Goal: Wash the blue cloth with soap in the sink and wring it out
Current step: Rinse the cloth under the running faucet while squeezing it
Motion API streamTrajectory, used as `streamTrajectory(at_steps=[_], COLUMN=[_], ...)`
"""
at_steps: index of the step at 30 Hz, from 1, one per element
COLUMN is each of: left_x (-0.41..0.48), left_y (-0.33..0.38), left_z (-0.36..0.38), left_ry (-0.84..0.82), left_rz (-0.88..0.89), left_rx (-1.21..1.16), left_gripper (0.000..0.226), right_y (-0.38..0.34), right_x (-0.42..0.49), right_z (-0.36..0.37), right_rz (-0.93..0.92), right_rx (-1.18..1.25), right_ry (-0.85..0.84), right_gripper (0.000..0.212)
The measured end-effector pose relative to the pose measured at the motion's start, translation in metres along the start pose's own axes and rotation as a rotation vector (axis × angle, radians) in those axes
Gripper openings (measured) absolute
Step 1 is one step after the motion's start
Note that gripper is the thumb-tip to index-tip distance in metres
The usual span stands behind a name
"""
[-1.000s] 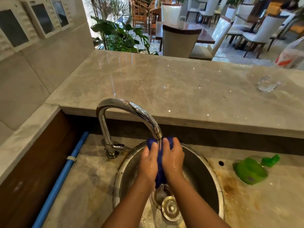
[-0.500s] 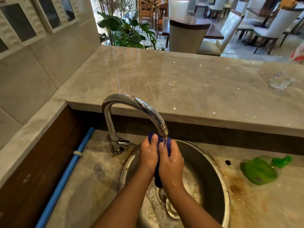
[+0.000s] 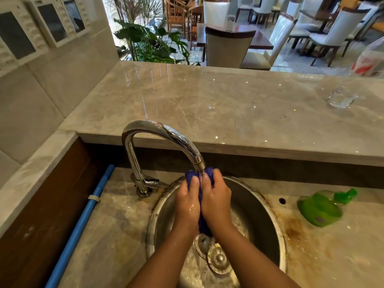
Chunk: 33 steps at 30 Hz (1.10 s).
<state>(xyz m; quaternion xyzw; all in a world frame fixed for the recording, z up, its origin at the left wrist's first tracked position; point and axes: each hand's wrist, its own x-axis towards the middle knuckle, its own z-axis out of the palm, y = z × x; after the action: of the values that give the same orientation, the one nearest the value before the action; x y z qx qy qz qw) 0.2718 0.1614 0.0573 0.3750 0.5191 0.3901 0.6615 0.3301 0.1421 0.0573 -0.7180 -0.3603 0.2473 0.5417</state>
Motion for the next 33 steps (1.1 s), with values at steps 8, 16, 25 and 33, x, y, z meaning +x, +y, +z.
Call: streamTrajectory(at_steps=[8, 16, 25, 33], left_x=[0.022, 0.010, -0.009, 0.000], left_y=[0.005, 0.005, -0.006, 0.000], left_z=[0.003, 0.000, 0.002, 0.000], left_ry=[0.046, -0.043, -0.158, -0.131], left_rz=[-0.009, -0.013, 0.003, 0.028], left_rx=[0.004, -0.014, 0.010, -0.039], left_gripper=[0.022, 0.022, 0.022, 0.024], right_y=[-0.007, -0.001, 0.012, -0.001], right_x=[-0.024, -0.007, 0.009, 0.011], right_z=[-0.002, -0.007, -0.011, -0.006], right_rz=[-0.041, 0.050, 0.135, 0.040], right_rx=[0.059, 0.082, 0.041, 0.016], right_ry=[-0.010, 0.048, 0.075, 0.029], right_gripper=[0.015, 0.017, 0.017, 0.017])
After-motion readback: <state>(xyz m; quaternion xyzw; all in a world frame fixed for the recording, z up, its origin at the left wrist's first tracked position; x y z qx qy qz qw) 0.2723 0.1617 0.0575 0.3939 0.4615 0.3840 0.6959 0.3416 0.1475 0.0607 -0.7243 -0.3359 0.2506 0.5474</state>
